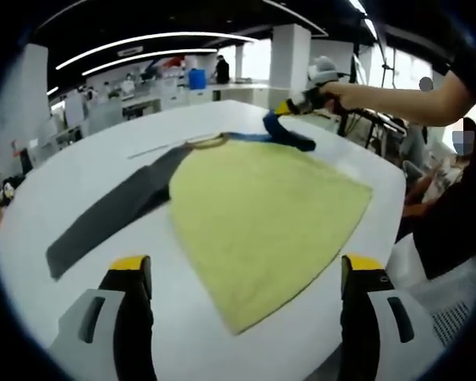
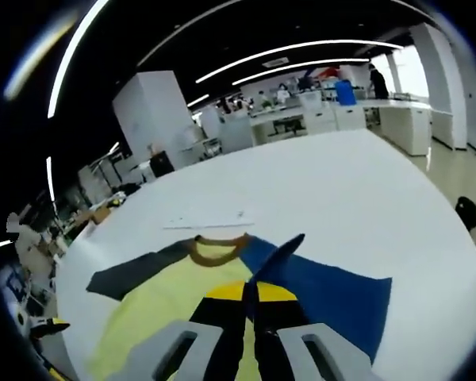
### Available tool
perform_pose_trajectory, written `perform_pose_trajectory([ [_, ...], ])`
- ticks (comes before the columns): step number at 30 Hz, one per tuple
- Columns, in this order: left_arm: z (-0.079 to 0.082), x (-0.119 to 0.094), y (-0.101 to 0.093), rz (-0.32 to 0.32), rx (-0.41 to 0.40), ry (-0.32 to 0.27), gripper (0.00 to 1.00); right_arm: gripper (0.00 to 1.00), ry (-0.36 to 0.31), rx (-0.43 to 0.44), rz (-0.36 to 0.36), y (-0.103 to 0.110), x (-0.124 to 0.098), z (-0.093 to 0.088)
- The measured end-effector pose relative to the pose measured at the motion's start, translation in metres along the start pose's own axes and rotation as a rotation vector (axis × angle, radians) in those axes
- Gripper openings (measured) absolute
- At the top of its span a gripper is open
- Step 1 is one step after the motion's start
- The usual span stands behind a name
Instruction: Fold the garment on the visible template until the final outline fits inside the template.
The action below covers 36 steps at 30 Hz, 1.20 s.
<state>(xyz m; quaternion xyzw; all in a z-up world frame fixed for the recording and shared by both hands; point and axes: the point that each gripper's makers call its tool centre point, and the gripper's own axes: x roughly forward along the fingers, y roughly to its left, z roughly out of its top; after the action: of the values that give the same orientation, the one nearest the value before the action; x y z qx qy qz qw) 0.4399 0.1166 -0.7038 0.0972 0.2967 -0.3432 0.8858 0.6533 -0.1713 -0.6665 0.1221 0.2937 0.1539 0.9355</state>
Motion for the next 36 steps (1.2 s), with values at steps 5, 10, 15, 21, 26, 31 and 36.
perform_pose_trajectory([
  [5,0.000,0.000,-0.001,-0.006,-0.004,-0.004,0.95,0.00,0.009,0.004,0.021,0.010,0.006,-0.002],
  [10,-0.002,0.000,0.001,0.000,-0.005,0.002,0.95,0.00,0.015,-0.005,0.033,0.018,0.009,-0.001],
  [15,-0.002,0.000,0.001,0.001,-0.005,-0.001,0.95,0.00,0.025,-0.033,0.046,0.027,0.014,-0.002],
  [21,-0.004,-0.001,0.002,0.003,-0.008,0.002,0.95,0.00,0.039,-0.062,0.067,0.039,0.024,-0.002],
  [26,-0.004,-0.002,0.003,0.006,-0.010,-0.001,0.95,0.00,0.054,-0.085,0.079,0.046,0.031,-0.003],
  [31,-0.004,-0.002,0.004,0.007,-0.008,0.000,0.96,0.00,0.069,-0.098,0.089,0.058,0.033,-0.007],
  [36,-0.004,-0.003,0.006,0.011,-0.008,-0.003,0.96,0.00,0.082,-0.111,0.104,0.069,0.036,-0.010],
])
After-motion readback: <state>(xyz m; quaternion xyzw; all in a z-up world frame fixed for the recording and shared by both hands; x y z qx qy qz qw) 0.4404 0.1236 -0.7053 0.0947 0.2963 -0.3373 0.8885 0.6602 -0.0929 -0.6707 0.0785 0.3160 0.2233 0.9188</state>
